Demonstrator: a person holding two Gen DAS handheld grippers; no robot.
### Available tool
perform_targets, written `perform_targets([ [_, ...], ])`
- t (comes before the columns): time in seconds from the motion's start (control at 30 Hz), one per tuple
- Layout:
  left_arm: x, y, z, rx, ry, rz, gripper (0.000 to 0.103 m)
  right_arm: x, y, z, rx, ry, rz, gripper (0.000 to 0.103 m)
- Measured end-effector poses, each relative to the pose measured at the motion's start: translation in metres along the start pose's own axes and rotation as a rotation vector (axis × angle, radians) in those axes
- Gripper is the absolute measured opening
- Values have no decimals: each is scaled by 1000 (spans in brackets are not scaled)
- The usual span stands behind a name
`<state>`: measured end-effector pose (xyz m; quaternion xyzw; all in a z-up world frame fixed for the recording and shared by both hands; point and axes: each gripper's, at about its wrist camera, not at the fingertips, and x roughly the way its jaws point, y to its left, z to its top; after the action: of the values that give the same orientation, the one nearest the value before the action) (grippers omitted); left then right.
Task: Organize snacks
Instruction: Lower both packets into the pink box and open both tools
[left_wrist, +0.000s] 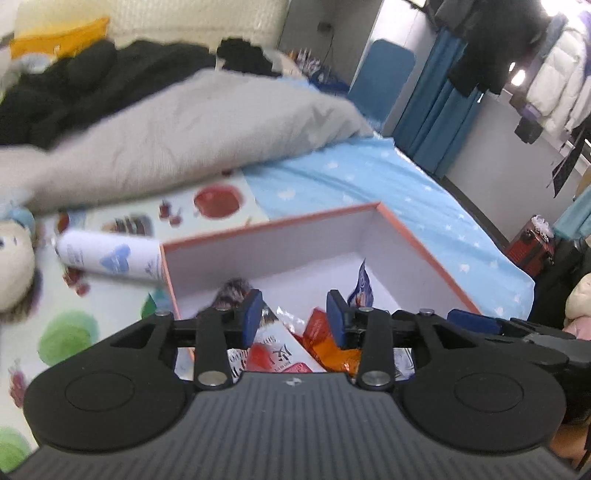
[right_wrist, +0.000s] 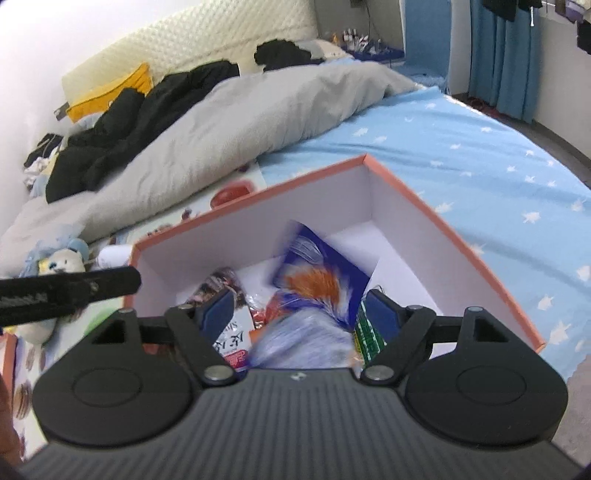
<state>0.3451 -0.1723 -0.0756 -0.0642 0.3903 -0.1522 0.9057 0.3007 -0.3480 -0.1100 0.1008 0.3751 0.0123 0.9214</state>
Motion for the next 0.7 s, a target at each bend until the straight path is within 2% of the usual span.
perform_targets([
  [0.1, -21, -1, 3, -1, -19, -7, 44, -20, 5, 5, -10, -44, -1, 80],
  [0.33, -94, -8, 7, 35, -118, -22, 44, -78, 19, 16, -24, -158, 21, 80],
  [0.6, -171, -12, -4, 65, -206, -35, 44, -145, 34, 15, -52, -262, 33, 80],
  [0.7, -192, -11, -13, 65, -230, -38, 50, -164, 37, 7, -61, -285, 32, 80],
])
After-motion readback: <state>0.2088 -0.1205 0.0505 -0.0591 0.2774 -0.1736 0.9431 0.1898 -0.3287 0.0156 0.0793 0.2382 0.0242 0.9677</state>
